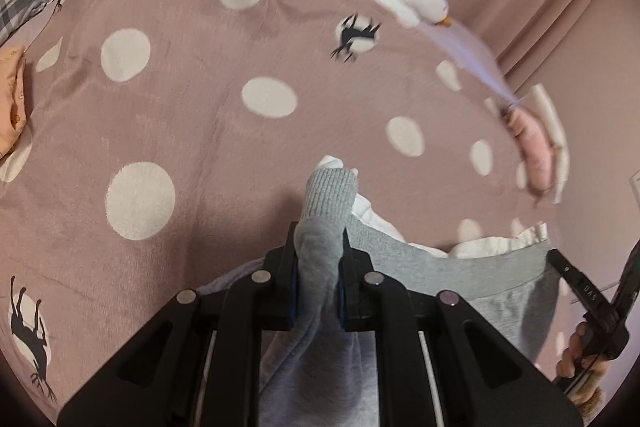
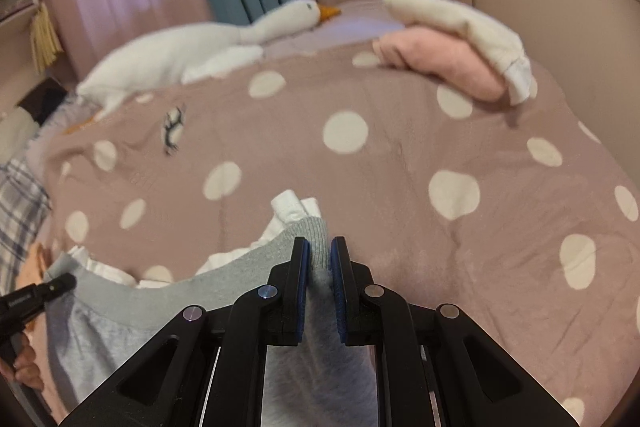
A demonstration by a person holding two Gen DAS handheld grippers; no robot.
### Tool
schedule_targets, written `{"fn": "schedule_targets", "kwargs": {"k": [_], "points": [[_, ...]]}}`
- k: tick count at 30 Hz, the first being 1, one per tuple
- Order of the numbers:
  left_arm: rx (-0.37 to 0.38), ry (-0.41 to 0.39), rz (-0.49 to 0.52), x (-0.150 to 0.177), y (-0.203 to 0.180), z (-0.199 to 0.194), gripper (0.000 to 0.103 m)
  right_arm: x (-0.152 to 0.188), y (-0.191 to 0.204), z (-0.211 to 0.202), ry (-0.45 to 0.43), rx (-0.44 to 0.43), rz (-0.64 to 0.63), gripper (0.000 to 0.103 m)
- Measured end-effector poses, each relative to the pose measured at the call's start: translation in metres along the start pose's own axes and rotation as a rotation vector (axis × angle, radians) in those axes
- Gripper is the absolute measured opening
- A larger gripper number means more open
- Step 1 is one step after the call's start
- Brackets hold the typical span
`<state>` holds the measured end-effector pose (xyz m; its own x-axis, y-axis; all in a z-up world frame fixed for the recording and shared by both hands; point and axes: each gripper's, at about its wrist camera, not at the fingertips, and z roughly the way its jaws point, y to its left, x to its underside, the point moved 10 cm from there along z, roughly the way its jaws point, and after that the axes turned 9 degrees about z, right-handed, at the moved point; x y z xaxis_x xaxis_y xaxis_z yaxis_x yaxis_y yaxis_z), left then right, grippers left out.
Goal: Fold small clothes
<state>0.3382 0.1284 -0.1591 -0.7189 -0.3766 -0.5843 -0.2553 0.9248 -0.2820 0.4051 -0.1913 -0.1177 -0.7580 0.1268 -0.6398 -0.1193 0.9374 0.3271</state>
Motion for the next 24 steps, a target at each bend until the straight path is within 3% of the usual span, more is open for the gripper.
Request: {"fn": "schedule_targets", "kwargs": {"k": [11,16,24], "points": [[-0.062,0.136,-0.029,0.028,0.027,0.054,0.015,0.031,-0.032,0.053,0.137,0.089,0.052,0.013],[-0.07,0.14,-0.036,0.032,0.032,0.057,0.02,0.044,-0.04,0.067,0.179,0.102,0.075,0.013],[-0.026,0.12,-0.085,0.045,0.034,0.034,0.031,0.041,-0.04,0.06,0.156,0.13,0.059,0.013]]}}
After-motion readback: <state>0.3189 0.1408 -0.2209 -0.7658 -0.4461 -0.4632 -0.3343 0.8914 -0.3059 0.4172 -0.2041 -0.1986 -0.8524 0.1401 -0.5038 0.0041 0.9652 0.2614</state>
